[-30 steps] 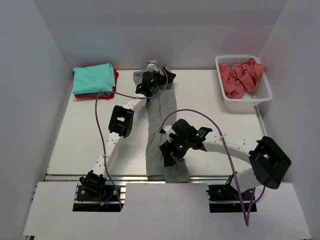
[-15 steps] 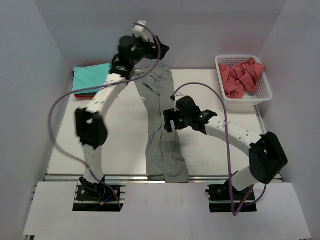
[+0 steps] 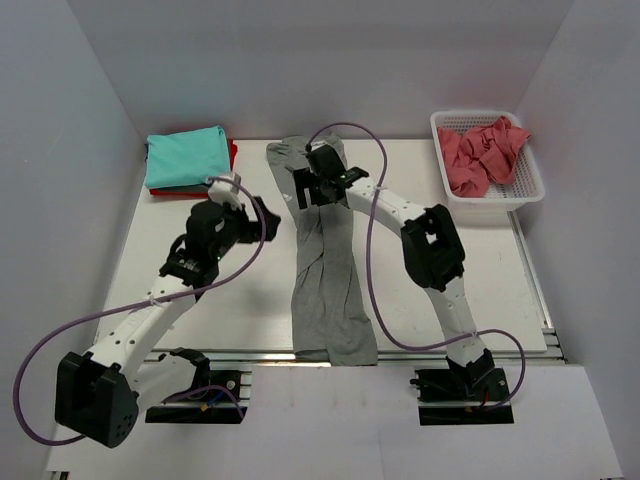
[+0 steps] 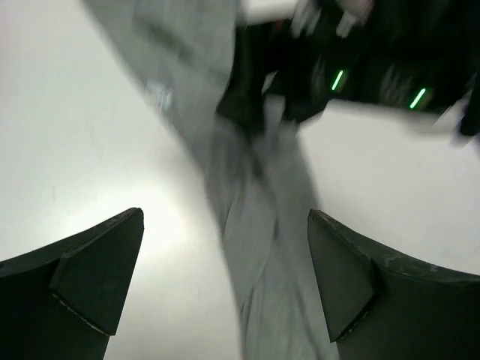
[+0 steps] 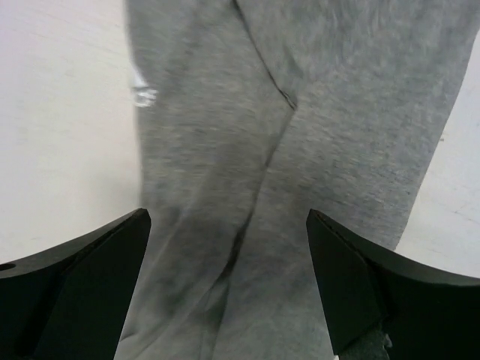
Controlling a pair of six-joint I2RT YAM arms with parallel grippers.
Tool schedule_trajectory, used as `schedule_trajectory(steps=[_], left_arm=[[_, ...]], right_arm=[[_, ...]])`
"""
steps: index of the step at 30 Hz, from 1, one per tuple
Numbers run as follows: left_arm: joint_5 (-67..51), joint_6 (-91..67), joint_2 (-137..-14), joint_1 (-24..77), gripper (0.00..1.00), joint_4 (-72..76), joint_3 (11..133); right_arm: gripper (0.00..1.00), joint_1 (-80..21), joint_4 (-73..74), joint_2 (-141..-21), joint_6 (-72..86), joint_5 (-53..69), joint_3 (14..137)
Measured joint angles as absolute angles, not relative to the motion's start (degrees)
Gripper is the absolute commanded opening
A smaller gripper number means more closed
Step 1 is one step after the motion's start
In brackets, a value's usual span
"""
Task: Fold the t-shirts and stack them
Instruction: Rotate the tshirt 80 degrees
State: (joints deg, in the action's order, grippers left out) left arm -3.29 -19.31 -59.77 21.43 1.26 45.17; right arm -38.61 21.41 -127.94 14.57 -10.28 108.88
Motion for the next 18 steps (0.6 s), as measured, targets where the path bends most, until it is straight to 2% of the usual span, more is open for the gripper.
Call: schedule_trajectory(steps=[5,10,18], left_arm=[[-2.7,-23.2,-57.3,21.4,1.00,-6.8,35.7],[-5.4,-24.9,-54.6,21.4,1.00,-7.0,33.8],[-12.3,-24.4,-59.4,21.4,1.00,-6.2,33.5]], right_arm=[[0.90,-38.3,26.2,-134.1,14.7,-12.7,111.8],[0.90,-38.3,27.5,-136.1,15.1,-12.7,111.8],[0.90,-38.3,29.5,-146.5,19.3,-11.9,129.2]])
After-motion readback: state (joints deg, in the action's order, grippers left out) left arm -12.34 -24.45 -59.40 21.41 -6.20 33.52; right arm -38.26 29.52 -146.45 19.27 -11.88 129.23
